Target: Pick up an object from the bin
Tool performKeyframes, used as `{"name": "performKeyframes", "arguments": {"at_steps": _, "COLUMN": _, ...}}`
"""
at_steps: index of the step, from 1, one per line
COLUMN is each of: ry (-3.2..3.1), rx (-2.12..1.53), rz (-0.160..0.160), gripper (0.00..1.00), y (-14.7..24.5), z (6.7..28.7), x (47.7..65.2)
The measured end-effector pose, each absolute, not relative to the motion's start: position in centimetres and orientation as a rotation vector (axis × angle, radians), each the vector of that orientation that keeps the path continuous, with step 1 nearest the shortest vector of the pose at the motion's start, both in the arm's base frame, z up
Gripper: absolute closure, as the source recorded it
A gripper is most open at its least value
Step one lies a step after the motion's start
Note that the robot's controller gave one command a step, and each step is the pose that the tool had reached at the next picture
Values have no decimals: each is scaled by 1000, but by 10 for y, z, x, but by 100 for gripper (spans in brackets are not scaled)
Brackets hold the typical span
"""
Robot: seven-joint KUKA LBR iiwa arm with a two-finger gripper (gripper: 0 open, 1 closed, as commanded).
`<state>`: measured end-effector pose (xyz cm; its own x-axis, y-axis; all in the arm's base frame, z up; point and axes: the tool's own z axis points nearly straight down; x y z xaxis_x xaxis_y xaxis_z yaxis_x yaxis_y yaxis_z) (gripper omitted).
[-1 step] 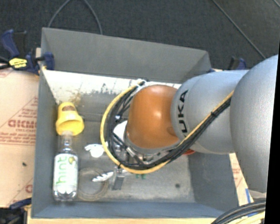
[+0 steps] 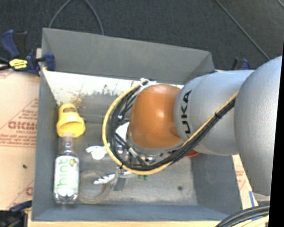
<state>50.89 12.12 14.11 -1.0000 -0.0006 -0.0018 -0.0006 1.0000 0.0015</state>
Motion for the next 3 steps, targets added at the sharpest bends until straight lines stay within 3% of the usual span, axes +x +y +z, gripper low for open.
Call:
{"name": "performKeyframes", "arguments": {"at_steps": 1, "ry": 3137, "rx": -193, "rz": -1, "gripper": 0, "y": 63, "z": 69, "x": 541}}
{"name": "performKeyframes", "arguments": {"at_steps": 3, "ry": 3135, "rx": -182, "rz": 1, "gripper": 0, "y": 62, "z": 70, "x": 542}}
